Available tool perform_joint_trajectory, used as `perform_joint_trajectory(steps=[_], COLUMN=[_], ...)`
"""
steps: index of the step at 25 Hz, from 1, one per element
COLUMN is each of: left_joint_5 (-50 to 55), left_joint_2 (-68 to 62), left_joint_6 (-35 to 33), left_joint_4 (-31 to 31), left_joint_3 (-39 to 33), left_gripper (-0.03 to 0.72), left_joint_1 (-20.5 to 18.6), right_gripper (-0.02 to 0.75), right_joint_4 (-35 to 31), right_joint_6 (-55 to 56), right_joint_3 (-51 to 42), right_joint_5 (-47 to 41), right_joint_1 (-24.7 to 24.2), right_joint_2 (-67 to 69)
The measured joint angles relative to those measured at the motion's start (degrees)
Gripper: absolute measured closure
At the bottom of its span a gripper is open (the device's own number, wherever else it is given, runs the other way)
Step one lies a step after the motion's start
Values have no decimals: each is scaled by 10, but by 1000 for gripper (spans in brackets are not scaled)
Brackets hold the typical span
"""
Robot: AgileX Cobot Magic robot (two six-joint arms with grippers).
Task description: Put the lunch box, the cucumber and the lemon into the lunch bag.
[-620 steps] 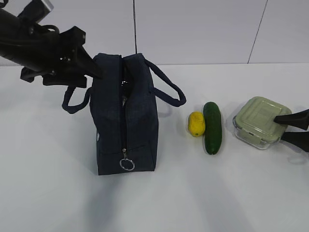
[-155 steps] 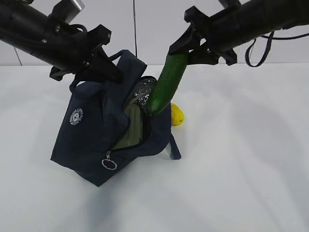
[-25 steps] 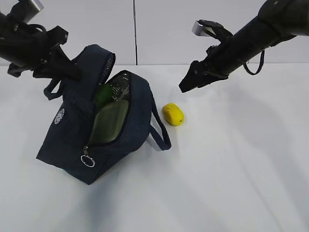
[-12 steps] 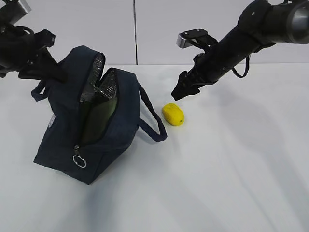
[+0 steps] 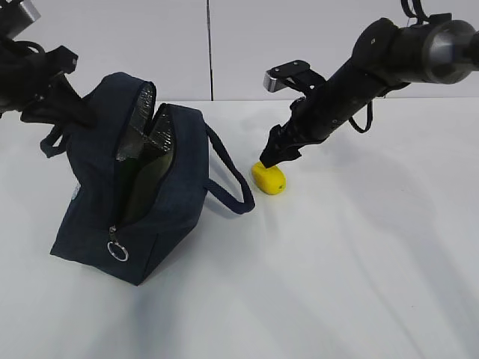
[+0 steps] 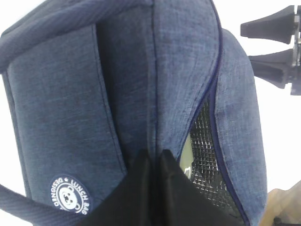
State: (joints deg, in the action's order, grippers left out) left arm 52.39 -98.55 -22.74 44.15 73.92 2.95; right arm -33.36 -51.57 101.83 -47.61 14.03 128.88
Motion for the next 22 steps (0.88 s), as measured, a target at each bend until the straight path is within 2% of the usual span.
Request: perform_joint_trajectory(steps=[22], left_joint_5=[1], left_joint_2=[0], left_joint_6=[0], left_joint_4=[0], left_joint_3=[0], left_gripper=[693], left_joint_1=[0], right_gripper=[148], right_joint_4=[-1], right_joint_6=[0], right_joint_3=[0], right_joint_5=[53], right_joint_1=[15], right_joint_2=[33])
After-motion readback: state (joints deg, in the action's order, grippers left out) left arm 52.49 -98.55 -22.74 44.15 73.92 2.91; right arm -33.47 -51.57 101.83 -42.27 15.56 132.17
